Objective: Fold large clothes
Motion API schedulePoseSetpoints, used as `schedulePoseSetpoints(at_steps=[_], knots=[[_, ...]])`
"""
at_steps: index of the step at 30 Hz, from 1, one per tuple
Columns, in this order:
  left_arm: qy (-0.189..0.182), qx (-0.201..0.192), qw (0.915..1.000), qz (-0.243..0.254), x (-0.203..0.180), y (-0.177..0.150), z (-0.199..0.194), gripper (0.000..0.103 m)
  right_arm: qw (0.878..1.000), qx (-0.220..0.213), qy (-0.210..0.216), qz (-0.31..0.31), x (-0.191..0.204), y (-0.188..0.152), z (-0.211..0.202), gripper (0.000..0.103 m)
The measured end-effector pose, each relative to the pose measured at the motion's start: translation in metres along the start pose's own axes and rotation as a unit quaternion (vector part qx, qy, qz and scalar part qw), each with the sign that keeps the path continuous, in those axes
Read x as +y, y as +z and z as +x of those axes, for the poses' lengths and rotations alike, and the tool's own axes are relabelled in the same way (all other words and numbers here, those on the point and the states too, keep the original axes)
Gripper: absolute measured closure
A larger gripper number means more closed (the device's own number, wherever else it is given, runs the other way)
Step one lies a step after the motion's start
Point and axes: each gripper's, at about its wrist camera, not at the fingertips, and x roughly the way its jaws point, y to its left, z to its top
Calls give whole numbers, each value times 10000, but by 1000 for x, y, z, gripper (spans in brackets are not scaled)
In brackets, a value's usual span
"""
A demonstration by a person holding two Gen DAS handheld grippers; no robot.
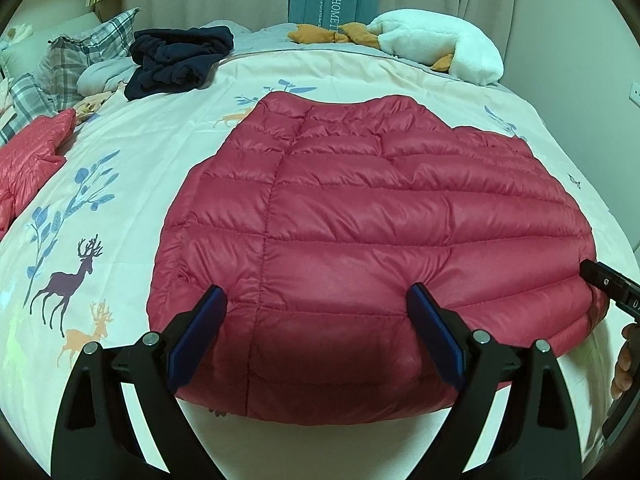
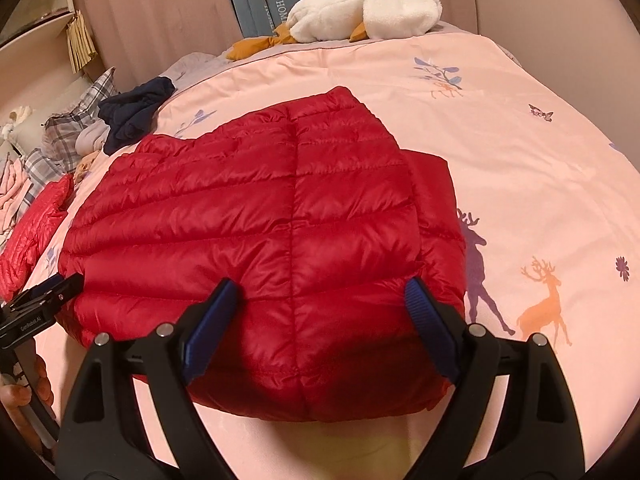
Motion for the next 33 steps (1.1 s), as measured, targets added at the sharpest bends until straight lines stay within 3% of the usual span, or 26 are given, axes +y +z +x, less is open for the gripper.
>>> schedulePoseSetpoints(at_steps=[24, 33], knots=[[-82, 31, 10000, -29, 3, -10, 1, 10, 9999, 99, -14, -35, -1, -11, 6, 15], [-241, -334, 9985, -370, 26, -7, -27, 10, 10000, -21, 50, 24, -3, -12, -8, 15]])
